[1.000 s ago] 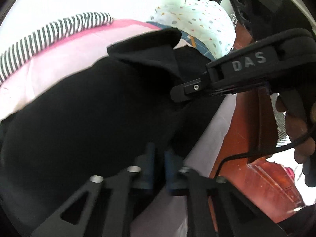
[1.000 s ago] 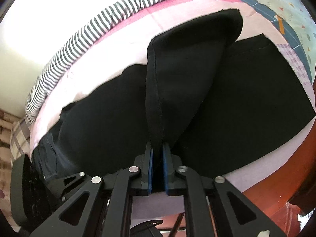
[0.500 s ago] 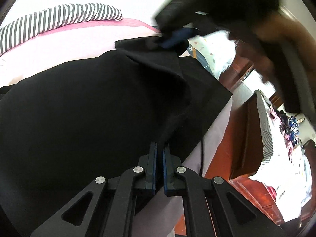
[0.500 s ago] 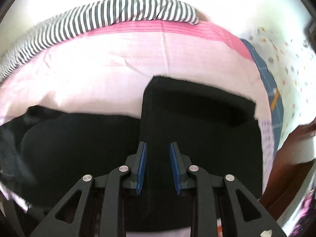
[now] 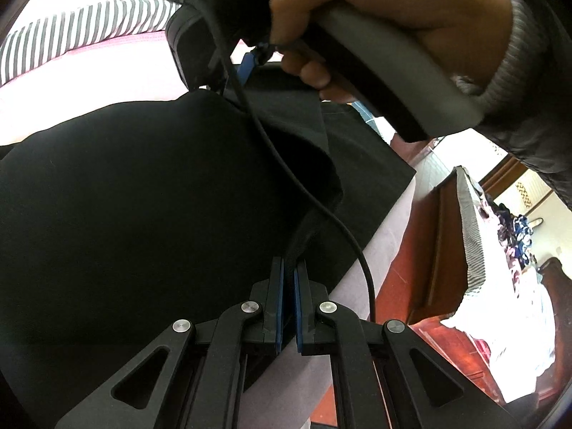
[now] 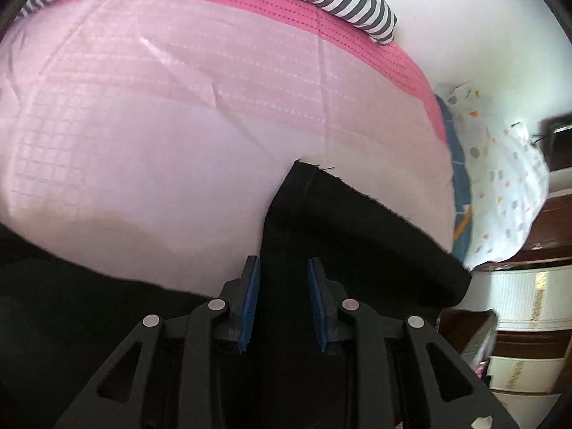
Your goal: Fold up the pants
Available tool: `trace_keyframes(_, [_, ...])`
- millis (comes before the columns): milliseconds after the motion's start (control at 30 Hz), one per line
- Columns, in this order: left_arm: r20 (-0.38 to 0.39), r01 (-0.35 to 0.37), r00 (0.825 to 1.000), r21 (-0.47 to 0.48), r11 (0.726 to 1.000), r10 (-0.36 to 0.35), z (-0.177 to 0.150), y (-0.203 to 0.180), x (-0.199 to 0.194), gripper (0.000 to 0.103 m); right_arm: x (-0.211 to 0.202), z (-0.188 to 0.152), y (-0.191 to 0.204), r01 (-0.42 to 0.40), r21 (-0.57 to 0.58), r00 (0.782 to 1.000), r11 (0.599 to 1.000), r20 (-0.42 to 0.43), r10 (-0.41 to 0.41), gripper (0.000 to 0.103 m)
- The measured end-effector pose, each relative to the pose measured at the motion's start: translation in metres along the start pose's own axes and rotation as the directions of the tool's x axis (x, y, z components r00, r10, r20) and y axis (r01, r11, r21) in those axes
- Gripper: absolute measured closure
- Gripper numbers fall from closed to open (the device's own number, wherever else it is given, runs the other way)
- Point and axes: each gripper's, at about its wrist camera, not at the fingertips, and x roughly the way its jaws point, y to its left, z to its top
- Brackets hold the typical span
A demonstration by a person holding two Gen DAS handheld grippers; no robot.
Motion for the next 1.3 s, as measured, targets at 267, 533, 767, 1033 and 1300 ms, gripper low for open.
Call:
trace_keyframes(267, [-0.005, -0.005, 1.000, -0.003, 1.000, 0.005, -0.001, 0.000, 0.001, 0.098, 0.015, 0.007, -0.027, 0.053, 0.046, 0.999, 0.998, 0.001, -0.053, 0.095])
trace_keyframes(533, [-0.006, -0.031, 0.999, 0.012, 0.999, 0.031, -0.002, -0.005, -0.001, 0.098, -0.035, -0.055, -0.114, -0.138, 0.315, 0.979, 0.939, 0.188, 0.081, 0.096])
trace_keyframes(767, [-0.004, -0.068, 0.998, 0.044, 0.997, 0.068, 0.000, -0.014, -0.003, 0.098, -0.034, -0.166, -0.195, -0.275, 0.576, 0.953, 0.770, 0.271, 0.137, 0.096])
trace_keyframes(1033, [-0.018, -0.136, 0.990, 0.121, 0.983, 0.139, 0.000, -0.029, 0.000, 0.098, 0.048, -0.270, -0.210, -0.461, 0.763, 0.878, 0.453, 0.317, 0.359, 0.096])
trace_keyframes(1300, [-0.031, -0.185, 0.981, 0.147, 0.972, 0.192, -0.002, -0.035, 0.004, 0.098, 0.079, -0.296, -0.231, -0.618, 0.732, 0.769, 0.288, 0.486, 0.415, 0.069])
